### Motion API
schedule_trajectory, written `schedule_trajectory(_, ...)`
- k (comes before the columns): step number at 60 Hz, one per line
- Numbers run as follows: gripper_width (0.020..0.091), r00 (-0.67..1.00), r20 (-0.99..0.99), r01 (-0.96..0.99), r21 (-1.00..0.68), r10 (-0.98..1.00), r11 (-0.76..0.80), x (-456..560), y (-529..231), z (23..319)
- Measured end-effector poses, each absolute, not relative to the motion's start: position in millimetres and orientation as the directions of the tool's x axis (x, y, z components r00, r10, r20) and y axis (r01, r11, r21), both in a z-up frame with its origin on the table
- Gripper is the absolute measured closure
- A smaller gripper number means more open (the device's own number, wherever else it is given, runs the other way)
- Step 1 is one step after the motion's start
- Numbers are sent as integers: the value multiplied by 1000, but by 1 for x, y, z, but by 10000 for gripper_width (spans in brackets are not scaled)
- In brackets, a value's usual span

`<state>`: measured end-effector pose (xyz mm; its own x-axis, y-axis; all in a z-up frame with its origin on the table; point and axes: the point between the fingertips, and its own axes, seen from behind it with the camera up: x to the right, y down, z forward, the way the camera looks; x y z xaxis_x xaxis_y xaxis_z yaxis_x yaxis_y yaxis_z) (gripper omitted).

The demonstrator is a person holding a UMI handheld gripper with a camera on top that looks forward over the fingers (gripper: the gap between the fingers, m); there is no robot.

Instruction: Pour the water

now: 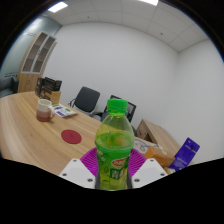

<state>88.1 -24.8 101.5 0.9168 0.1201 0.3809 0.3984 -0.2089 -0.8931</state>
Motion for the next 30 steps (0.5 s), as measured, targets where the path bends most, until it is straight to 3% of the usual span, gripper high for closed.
schedule_trajectory(16, 747, 530, 807, 848, -513, 262, -136, -22, 68, 134)
schedule_trajectory(30, 749, 63, 948, 996, -78, 312, 35, -103, 114, 133)
